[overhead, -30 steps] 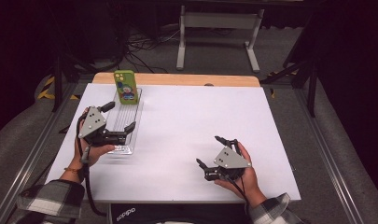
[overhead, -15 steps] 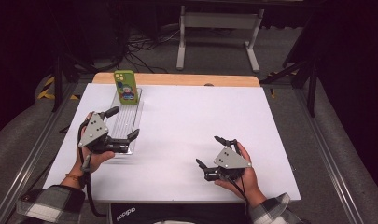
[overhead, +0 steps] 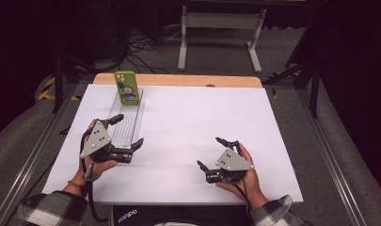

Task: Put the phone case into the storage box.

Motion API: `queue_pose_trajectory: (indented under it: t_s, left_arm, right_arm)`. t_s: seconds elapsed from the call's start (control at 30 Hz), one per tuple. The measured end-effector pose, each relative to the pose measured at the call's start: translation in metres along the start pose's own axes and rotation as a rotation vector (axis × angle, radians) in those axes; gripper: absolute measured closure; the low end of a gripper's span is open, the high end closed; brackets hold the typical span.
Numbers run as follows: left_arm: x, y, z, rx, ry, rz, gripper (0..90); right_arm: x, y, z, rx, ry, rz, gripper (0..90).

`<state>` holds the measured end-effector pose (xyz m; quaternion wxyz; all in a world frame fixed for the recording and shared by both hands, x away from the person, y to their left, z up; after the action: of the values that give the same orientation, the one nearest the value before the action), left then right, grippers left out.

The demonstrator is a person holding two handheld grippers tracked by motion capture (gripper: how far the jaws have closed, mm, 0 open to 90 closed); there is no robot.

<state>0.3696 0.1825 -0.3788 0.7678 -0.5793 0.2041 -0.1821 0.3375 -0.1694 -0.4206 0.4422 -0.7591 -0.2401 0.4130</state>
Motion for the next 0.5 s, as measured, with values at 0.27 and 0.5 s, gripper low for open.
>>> queue_pose_trajectory:
  t_s: [0.27,0.5]
  left_arm:
    - [-0.003,0.005,-0.013,0.005,0.019,0.014,2.5]
    - [-0.007,0.01,-0.023,0.025,0.027,0.016,2.7]
  right_arm:
    - [0.0,-0.003,0.001,0.002,-0.004,-0.014,8.0]
    - [-0.001,-0.003,0.002,0.014,-0.012,-0.016,8.3]
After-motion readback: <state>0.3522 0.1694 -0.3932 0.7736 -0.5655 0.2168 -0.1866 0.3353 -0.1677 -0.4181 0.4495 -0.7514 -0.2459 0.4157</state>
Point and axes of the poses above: each handheld gripper's, and its own axes: x roughly forward along the jaws, y roughly out of its underside, z roughly to its left, the point moved 2 cm from there along x, roughly forward along the jaws, and after that the axes turned 15 degrees about -y, right-handed, at the moved point
